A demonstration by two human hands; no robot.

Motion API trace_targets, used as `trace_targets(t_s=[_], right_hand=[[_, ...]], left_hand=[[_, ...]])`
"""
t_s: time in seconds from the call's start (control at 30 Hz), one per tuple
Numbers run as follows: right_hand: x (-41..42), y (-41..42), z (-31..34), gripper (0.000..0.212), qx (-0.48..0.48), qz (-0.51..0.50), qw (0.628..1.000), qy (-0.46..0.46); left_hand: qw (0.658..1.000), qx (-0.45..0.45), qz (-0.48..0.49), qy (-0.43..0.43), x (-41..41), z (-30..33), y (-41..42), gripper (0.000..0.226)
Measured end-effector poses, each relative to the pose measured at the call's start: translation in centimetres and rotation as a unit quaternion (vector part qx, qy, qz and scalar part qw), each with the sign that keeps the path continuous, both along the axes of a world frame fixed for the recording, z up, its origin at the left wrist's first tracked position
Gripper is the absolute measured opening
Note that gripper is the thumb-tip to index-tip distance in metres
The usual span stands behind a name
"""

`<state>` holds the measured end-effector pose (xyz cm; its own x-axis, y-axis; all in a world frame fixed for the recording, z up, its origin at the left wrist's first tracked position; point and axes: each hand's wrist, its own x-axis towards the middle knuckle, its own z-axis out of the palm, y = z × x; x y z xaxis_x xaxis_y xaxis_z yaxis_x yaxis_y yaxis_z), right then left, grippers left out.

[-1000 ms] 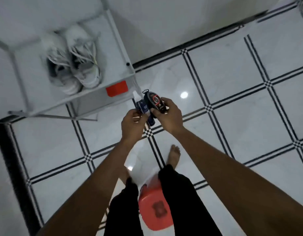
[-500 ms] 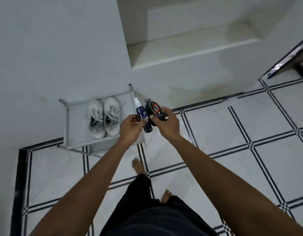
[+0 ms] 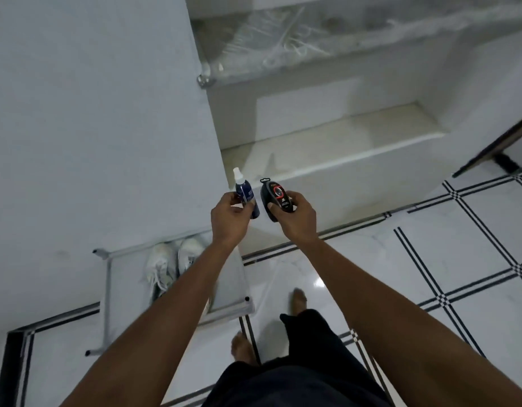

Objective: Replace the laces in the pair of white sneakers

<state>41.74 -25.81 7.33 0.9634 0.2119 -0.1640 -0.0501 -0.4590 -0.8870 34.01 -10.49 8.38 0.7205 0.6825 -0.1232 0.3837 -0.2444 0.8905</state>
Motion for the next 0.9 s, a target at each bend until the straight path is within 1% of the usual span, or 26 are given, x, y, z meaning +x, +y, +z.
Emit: trace_targets(t_s=[0.13, 0.2, 0.27, 0.33, 0.43, 0.5, 0.63, 0.83, 0.9], right_hand=[[6.7, 3.4, -0.8, 0.045, -0.014, 0.029, 0.999, -0.002], [10.0, 5.2, -1.7, 0.042, -0.027, 0.051, 0.998, 0.003], [12.2, 6.6, -2.3, 0.043, -0.042, 0.07, 0.997, 0.006], [14.2, 8.0, -3.4, 0.042, -0.065, 0.093, 0.994, 0.008], [16.7, 9.8, -6.2, 0.04, -0.106, 0.122, 0.987, -0.002], [17.6, 10.7, -7.2, 0.048, -0.119, 0.125, 0.985, -0.015], [18.4, 12.3, -6.5, 0.058, -0.13, 0.146, 0.98, -0.045], [18.5, 12.1, -6.4, 0.068, -0.171, 0.17, 0.968, -0.066], [18.6, 11.7, -6.4, 0.068, -0.153, 0.19, 0.968, -0.055]], left_hand=[[0.999, 0.034, 0.008, 0.016, 6.1, -1.2, 2.5, 0.023], [0.996, 0.067, 0.034, 0.036, 9.0, -2.3, 3.4, 0.029], [0.993, 0.088, 0.06, 0.055, 11.0, -3.4, 3.7, 0.029], [0.989, 0.092, 0.082, 0.081, 12.8, -4.4, 3.7, 0.025], [0.984, 0.09, 0.117, 0.098, 15.2, -5.4, 3.5, 0.029], [0.98, 0.1, 0.144, 0.09, 16.4, -5.6, 3.7, 0.028], [0.975, 0.107, 0.175, 0.081, 17.7, -6.4, 4.7, 0.027], [0.974, 0.139, 0.153, 0.094, 17.1, -7.3, 5.5, 0.027], [0.974, 0.13, 0.156, 0.099, 17.0, -7.3, 5.4, 0.027]])
